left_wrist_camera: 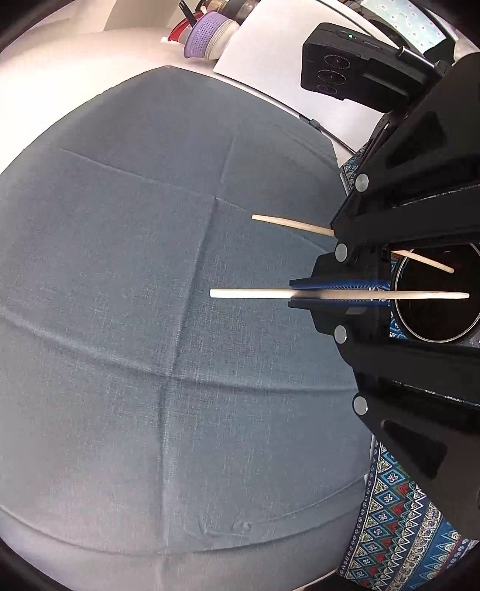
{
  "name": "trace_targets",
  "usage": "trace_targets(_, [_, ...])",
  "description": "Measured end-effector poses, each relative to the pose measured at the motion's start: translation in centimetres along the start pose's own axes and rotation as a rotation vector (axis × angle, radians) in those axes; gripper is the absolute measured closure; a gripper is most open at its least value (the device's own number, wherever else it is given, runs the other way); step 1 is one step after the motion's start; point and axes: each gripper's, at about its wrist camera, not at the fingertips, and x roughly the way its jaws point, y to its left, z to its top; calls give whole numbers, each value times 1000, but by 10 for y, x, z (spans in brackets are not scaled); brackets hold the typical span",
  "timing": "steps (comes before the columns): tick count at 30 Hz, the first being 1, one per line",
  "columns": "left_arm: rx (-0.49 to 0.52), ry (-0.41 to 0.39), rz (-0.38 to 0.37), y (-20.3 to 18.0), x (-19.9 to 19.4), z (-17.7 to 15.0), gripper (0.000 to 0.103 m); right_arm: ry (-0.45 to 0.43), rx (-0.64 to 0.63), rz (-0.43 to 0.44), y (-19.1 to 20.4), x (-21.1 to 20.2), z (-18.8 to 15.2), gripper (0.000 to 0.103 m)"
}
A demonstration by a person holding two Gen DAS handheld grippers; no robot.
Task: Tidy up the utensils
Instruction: 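Lower the stick into the black holder and open the right gripper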
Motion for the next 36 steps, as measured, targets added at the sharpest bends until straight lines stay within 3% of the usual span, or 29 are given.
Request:
trace_targets(8, [26, 61, 52, -1, 12, -35, 98, 85, -18, -17, 4, 4, -31, 98])
trace_targets(23, [116, -29, 121, -8, -11, -54, 97, 174, -164, -68, 30, -6, -65, 98])
trace_targets(27, [138, -10, 120, -11, -17, -66, 97, 191, -203, -77, 34, -12, -68, 98])
trace_targets(36, [71, 16, 149, 11, -32, -62, 97, 187, -255, -111, 43, -26, -66, 95])
